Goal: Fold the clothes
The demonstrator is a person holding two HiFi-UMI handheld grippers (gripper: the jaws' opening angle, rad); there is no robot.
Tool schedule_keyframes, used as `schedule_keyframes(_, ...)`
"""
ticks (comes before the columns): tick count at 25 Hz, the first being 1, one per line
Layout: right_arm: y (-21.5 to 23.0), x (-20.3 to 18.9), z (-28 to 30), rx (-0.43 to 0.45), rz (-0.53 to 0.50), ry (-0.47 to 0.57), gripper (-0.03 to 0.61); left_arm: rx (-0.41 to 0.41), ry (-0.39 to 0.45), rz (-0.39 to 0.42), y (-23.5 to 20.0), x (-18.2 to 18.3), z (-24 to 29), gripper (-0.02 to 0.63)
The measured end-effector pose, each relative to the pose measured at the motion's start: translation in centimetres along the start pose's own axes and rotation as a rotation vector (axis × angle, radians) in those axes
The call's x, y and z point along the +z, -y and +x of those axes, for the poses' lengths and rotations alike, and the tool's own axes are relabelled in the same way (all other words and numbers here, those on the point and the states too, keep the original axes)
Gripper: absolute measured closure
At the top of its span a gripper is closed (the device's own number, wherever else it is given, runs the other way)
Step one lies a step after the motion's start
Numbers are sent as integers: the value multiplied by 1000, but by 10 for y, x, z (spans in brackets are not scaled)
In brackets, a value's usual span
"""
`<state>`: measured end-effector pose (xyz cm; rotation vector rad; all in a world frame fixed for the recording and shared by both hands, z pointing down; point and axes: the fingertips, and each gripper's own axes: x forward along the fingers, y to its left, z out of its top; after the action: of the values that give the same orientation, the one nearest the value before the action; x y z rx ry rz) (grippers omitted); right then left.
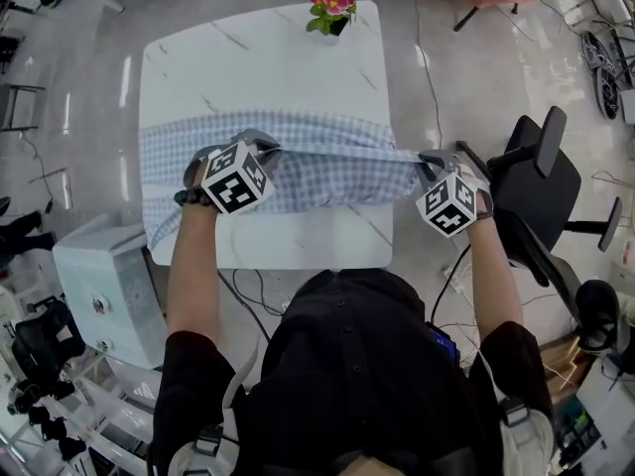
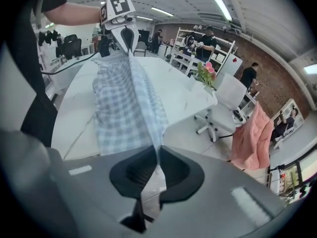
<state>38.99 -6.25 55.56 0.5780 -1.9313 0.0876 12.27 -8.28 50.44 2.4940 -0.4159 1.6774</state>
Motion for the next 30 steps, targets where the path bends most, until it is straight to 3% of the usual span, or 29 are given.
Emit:
schedule_keyframes(7,9,-14,48,158,32,-44,551,-102,-84,-39,-26,-9,57,601)
schedule_keyframes(16,16,-20,83,189,131,-54,546,-112,-74,-124,-47,-14,97,597)
schedule_keyframes(20,15,-23,90,203,211,-78,463,-125,-39,-204,-52,-16,102,555)
schedule_keyframes(26,19,-19,74,182,260,-86,425,-136,32,-264,-65,-5,99,565)
schedule_keyframes(30,25,-4,55,70,296,-35,470,-174,15,-354,-65,-10,104,575)
